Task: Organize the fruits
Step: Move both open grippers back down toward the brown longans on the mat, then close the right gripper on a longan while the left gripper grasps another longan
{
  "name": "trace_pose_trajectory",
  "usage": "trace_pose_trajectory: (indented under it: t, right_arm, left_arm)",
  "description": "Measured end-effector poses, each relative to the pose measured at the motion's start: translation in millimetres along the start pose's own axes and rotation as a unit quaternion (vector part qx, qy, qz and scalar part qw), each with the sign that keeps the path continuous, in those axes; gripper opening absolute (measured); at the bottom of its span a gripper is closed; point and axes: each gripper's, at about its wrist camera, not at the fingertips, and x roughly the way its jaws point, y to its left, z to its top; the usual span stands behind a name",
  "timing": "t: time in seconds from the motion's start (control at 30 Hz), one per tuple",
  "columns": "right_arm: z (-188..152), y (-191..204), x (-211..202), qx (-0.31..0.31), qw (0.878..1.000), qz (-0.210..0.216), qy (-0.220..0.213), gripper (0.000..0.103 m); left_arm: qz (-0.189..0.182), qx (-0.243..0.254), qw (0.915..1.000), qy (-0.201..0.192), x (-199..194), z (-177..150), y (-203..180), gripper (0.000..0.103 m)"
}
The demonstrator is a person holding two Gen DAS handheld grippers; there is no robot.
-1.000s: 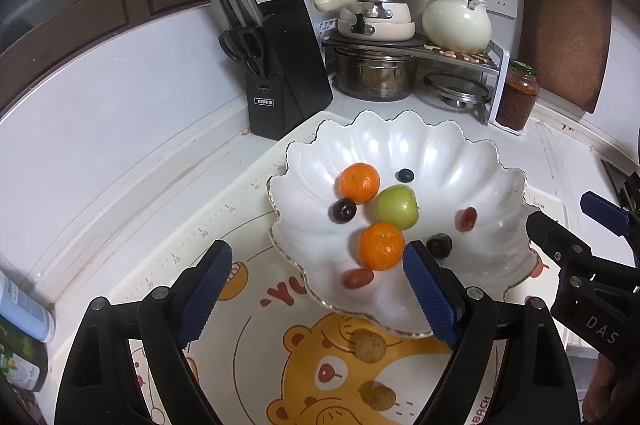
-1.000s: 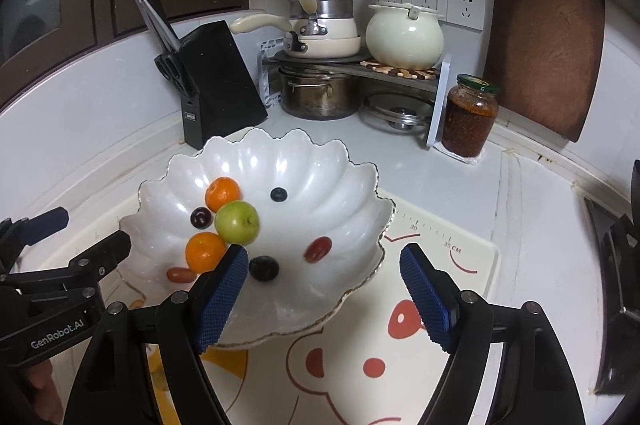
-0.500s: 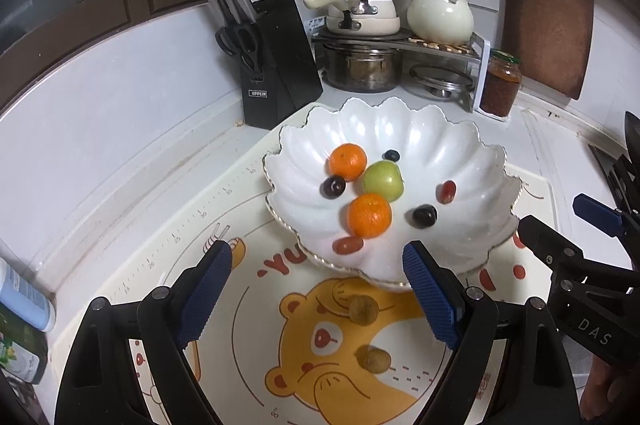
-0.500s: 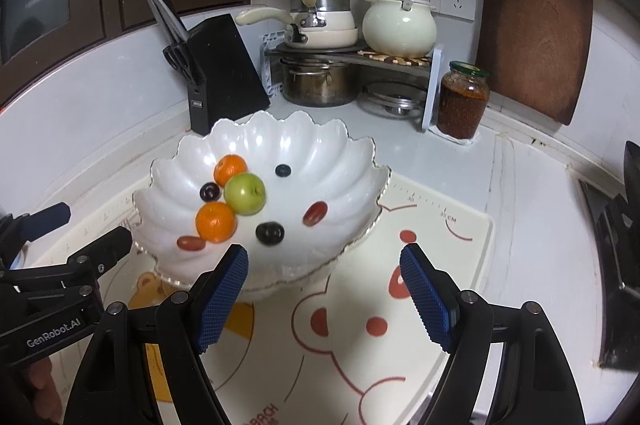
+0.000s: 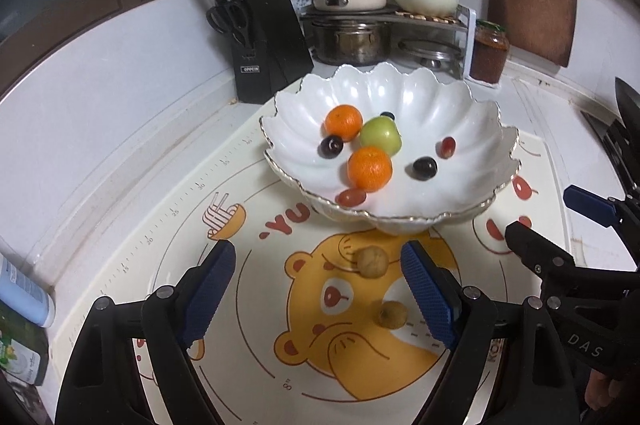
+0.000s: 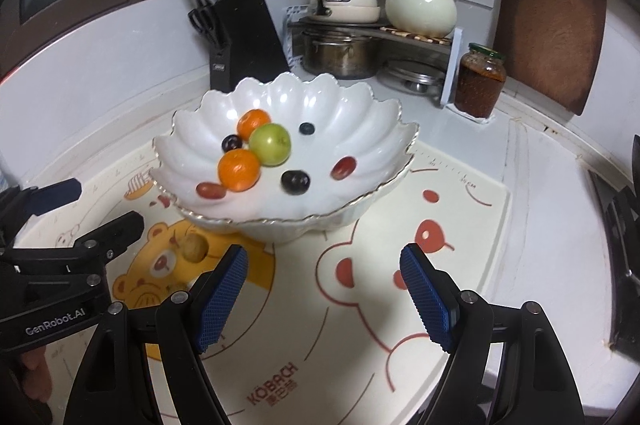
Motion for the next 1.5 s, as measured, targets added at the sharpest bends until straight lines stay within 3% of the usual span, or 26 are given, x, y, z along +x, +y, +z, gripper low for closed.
trace_pose_trajectory:
  t: [0.2,0.67,1.13,1.27,1.5]
  right_arm:
    - [-10,15,2,-0.009,1.000,0.013,0.009,0.079]
    - [-25,70,16,-0.066,0.996,0.056,0.034,0.077]
    - [-32,91,45,-0.071,0.990,0.091,0.083,0.041]
    - [-35,95,47,-0.075,0.988,0.108,0.083,0.023]
    - [-33,87,45,-0.067,0.990,0.099,0.075,0.023]
  left_arm:
    - [0.006,0.021,0.9998,0.003,-2,-11,6,0.085]
    - [0.032,0.005,0.9990,0.030,6,-43,47,0.084]
    - [0.036,-0.018,0.9983,0.042,14,-52,64,0.084]
    - [0.036,-0.018,0.9982,0.044,16,-53,63,0.084]
    - [0.027,-0.016,0.9987,0.041,19,-48,54,0.084]
